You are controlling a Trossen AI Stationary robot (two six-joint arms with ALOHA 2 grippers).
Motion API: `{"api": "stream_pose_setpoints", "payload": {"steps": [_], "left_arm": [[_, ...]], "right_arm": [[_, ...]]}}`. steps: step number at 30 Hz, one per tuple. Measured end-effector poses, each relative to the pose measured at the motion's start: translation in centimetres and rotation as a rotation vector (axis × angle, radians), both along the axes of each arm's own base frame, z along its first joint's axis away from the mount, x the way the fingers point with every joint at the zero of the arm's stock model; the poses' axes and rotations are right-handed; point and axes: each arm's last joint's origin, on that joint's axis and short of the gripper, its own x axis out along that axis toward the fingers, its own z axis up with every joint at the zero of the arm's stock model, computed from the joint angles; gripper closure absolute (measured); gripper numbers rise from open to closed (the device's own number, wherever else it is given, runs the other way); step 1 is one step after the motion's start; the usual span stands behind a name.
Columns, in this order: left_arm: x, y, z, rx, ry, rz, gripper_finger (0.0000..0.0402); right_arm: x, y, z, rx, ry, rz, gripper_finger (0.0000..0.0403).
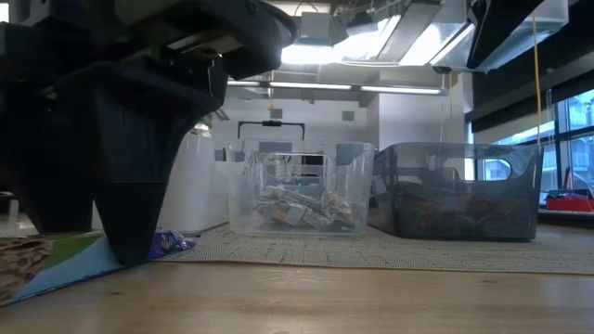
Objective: Pick and place Granola Bars by type
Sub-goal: Put the purple granola bar into the white bin
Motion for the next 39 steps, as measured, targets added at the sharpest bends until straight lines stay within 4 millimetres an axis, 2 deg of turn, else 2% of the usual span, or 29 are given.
{"api": "stream_pose_setpoints", "payload": {"steps": [10,18,22,25,31,35,39], "left_arm": [[0.0,0.0,0.3,-0.010,-0.003,-0.027,0.0213],[-0.1,0.0,1.2,-0.023,0.009,-0.045,0.0261],[-0.2,0.0,2.4,-0.024,0.007,-0.056,0.0283],[-0.5,-0.1,4.8,-0.025,-0.034,-0.075,0.0291],[-2.4,1.1,12.3,0.048,-0.202,-0.083,0.0292],[-5.0,3.7,16.2,0.197,-0.256,-0.005,0.0294],[-6.8,7.1,17.4,0.325,-0.108,0.042,0.0295]], "right_arm": [[0.0,0.0,0.0,0.007,0.005,0.002,0.0229],[0.0,0.0,0.0,0.004,0.006,0.007,0.0229],[0.0,0.0,0.0,-0.003,0.012,0.025,0.0229],[0.0,0.0,0.0,-0.004,0.013,0.026,0.0229],[0.0,0.0,0.0,-0.002,0.011,0.024,0.0229],[0.1,0.1,0.0,0.004,-0.002,0.023,0.0229],[0.4,0.2,0.1,0.019,-0.039,0.022,0.0229]]}}
